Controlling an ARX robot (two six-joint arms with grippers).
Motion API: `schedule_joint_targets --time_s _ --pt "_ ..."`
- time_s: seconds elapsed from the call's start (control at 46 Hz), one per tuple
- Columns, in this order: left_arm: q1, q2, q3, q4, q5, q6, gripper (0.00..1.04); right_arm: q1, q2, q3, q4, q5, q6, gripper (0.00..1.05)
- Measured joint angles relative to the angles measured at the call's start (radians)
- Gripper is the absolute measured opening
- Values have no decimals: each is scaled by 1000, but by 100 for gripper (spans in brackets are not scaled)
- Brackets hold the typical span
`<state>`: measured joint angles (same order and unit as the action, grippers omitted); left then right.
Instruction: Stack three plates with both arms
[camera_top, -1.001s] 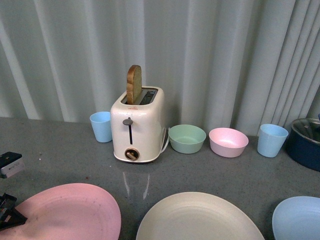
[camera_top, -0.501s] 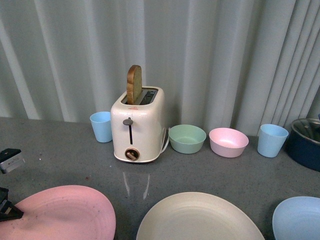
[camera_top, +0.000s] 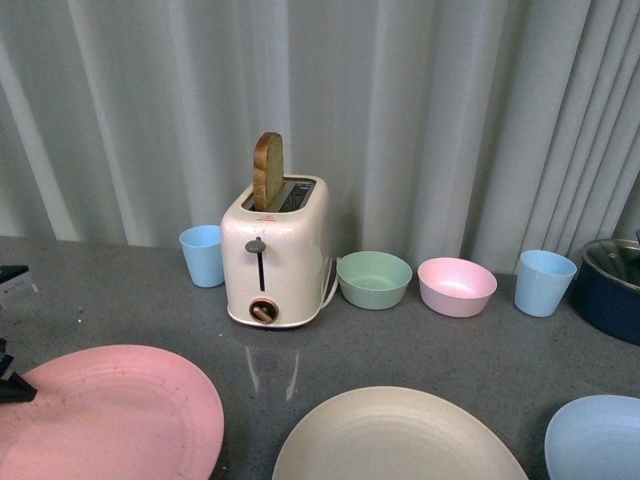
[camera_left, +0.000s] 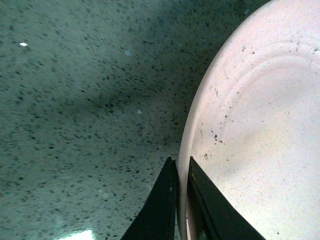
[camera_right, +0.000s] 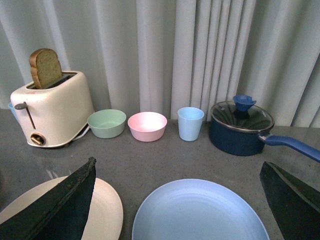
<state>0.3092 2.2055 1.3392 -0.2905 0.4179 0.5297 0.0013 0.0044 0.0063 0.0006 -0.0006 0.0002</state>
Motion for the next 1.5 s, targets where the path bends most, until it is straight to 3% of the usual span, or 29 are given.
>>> schedule_joint_targets --time_s 0.283,0.609,0.849,1.045,1.502 --pt "38 -73 153 -150 30 4 4 0 0 0 0 0 0 97" --pt "-2 -209 138 -196 101 0 4 0 0 0 0 0 0 97" --pt "-106 -299 -2 -167 128 -11 4 0 0 0 0 0 0 97" --pt "-240 -309 -116 -89 135 -75 4 0 0 0 0 0 0 97" --pt "-497 -197 -106 72 103 -357 4 0 0 0 0 0 0 97"
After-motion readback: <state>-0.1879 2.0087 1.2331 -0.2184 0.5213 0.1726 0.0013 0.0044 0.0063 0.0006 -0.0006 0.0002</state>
